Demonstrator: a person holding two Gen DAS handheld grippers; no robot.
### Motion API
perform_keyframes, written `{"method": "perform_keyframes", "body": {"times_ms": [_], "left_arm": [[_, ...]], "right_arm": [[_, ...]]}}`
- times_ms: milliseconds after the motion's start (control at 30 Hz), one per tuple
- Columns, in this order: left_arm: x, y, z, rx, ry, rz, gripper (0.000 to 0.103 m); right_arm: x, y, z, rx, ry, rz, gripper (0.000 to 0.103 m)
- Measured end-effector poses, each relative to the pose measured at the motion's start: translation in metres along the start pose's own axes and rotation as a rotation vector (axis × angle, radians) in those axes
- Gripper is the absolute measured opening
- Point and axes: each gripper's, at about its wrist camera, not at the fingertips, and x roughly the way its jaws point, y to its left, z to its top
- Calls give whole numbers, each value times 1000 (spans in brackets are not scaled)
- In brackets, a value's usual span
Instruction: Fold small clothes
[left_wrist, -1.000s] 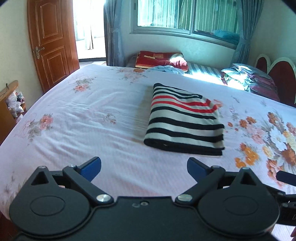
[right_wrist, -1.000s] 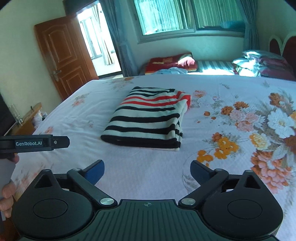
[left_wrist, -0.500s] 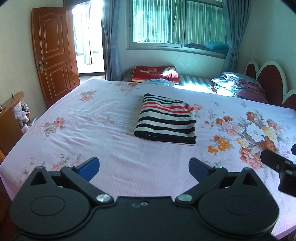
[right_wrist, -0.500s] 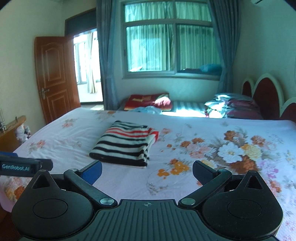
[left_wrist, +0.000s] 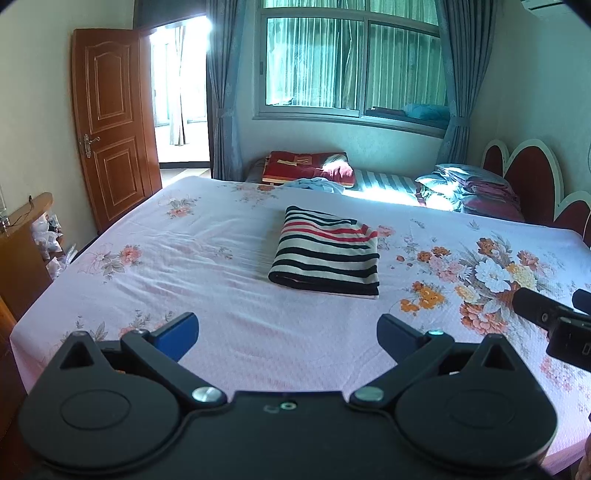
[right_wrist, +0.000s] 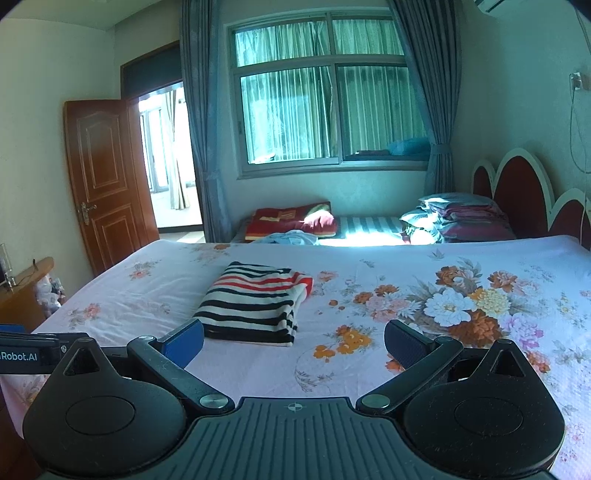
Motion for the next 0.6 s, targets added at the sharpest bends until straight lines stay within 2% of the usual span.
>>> {"method": "perform_keyframes", "body": {"times_ms": [333,600], "left_arm": [[-11,12,0,-14,-29,26,102],[-13,20,-1,-17,-22,32,102]], "right_arm": [[-6,10,-6,-34,-4,12,103],[-3,14,-7,-38,2,21,103]]}}
